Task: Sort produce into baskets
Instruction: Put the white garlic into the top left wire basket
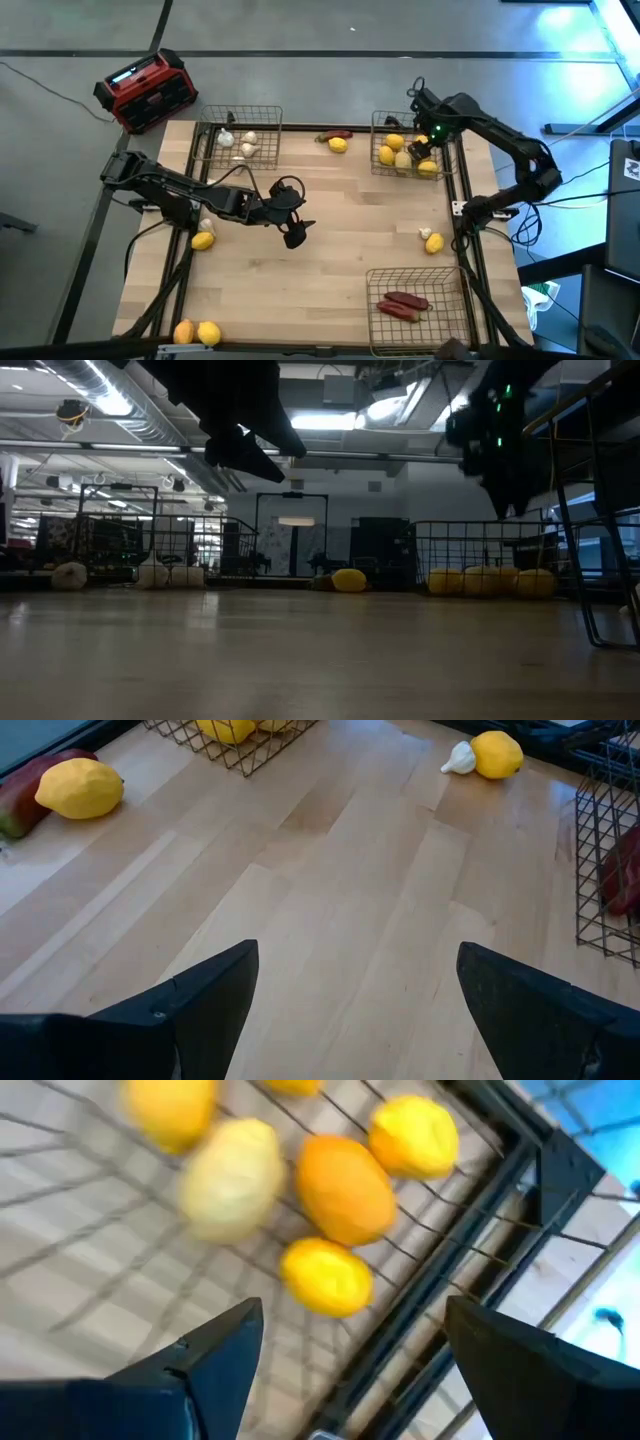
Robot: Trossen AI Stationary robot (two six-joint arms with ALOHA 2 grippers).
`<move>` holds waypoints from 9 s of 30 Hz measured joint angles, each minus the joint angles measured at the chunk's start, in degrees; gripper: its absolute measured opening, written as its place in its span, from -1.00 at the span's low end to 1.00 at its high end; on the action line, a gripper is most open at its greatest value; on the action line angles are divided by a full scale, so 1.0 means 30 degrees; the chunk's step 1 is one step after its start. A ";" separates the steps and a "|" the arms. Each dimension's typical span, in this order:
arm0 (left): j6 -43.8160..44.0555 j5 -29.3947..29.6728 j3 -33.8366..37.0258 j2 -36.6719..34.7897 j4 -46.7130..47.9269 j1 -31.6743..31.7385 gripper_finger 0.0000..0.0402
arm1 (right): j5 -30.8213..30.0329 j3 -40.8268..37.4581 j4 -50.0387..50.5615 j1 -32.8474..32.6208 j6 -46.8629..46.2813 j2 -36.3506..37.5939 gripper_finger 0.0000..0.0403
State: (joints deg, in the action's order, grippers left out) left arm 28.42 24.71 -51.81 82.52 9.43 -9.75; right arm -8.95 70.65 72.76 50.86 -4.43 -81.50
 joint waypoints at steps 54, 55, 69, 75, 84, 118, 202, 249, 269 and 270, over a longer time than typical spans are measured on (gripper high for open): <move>0.0000 -0.0007 0.0000 0.0007 -0.0015 -0.0229 0.68 | 0.4867 -1.1033 -0.3292 -1.6870 -1.1440 0.4134 0.53; 0.0000 -0.0007 0.0000 0.0007 -0.0010 -0.0223 0.68 | 0.5070 -1.1295 -0.3559 -1.6870 -1.1473 0.4134 0.53; -0.0033 -0.0007 0.0000 0.0007 -0.0015 -0.0214 0.68 | 0.6717 -1.3402 -0.6224 -1.6870 -1.2044 0.4134 0.41; -0.0154 -0.0007 0.0000 0.0007 -0.0015 -0.0221 0.68 | 0.6095 -1.3631 -0.6451 -1.6870 -1.2007 0.4134 -0.06; -0.0284 -0.0007 0.0000 0.0007 -0.0028 -0.0221 0.68 | 0.6252 -1.3174 -0.8621 -1.7009 -1.1439 0.4134 -0.49; -0.0978 -0.9505 -0.0022 0.4060 -0.7562 0.0904 0.68 | 0.3155 -1.1554 -3.3255 -2.1422 -0.6884 -0.1742 -0.40; -0.2822 -0.9265 0.0000 0.1555 -0.4892 0.1224 -0.94 | -0.0519 -1.0003 -3.3440 -2.2058 -0.4435 -0.3159 0.30; -0.2818 -0.0762 0.0000 -0.3159 0.8540 1.7362 -0.91 | -0.2316 -1.0000 -3.3904 -2.2072 -0.4427 -0.3159 0.31; -0.2608 -0.1894 0.0000 -0.0954 0.8797 1.8541 -0.59 | -0.2353 -0.9996 -3.3802 -2.2072 -0.4420 -0.3159 0.31; -0.2607 -0.1889 0.0000 -0.0954 0.8794 1.8546 -0.52 | -0.2360 -1.0001 -3.3802 -2.2072 -0.4420 -0.3159 0.31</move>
State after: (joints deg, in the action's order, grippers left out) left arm 20.60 19.04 -51.81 79.66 35.81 45.89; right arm -16.03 40.65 -28.64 -15.35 -17.69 -90.98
